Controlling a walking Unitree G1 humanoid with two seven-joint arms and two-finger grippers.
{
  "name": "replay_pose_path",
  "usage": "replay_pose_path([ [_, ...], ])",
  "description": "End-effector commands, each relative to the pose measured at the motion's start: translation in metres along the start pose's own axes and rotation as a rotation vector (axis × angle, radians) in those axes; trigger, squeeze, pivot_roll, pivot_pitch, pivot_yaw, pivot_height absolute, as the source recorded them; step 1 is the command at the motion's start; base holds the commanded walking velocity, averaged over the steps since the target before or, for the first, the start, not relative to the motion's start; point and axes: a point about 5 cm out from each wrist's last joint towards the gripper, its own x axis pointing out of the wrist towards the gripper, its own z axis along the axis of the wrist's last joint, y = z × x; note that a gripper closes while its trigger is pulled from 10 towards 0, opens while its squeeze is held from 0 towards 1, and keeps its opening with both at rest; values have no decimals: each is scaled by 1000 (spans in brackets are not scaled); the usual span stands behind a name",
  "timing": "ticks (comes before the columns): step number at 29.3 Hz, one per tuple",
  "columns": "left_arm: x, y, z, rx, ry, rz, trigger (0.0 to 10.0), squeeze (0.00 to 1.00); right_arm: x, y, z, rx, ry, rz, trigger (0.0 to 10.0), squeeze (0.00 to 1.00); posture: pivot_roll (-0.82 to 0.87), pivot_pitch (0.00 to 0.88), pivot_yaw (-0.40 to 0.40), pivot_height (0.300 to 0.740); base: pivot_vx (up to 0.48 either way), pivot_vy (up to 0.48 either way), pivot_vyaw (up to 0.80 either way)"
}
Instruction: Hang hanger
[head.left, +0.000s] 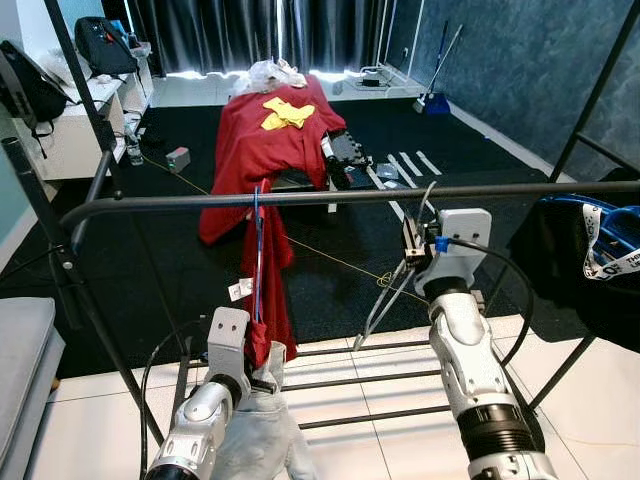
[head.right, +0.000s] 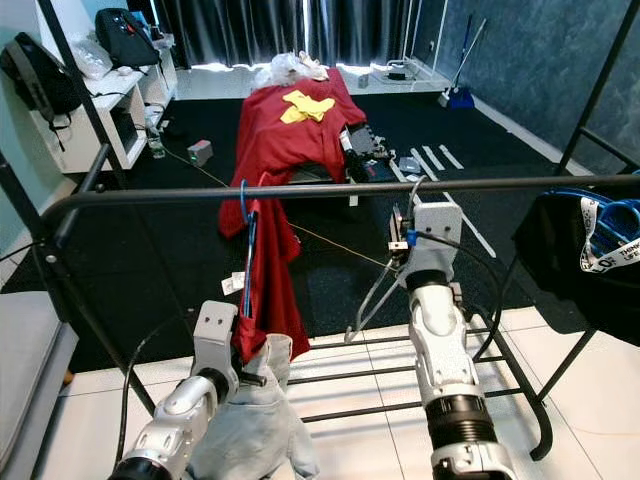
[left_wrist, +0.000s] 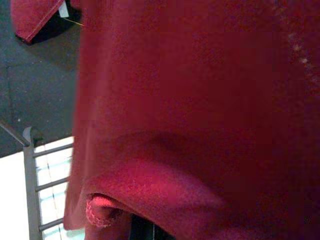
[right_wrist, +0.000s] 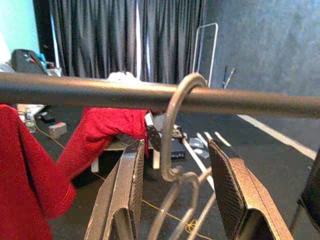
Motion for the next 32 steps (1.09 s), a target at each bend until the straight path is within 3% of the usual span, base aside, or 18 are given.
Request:
replay_pose_path([
  [1,0,1,8,18,-34,-7,10000,0,-2,-7,-11,-9,76,-43,10000,0,-15,30,-16,740,0,0,0],
  [11,-3,5,6,26,-30,-6,10000,0,4,-13,-24,13,181,-59,10000,0,-2,34,-14,740,0,0,0],
  [25,-3,6,7,28,-27,-8,10000,0,12,-11,-23,36,229,-15,10000,0,-2,30,-10,740,0,0,0],
  [32,-3,6,6,36,-16,-12,10000,0,19,-18,-22,32,278,4,10000,0,-4,18,-8,740,0,0,0],
])
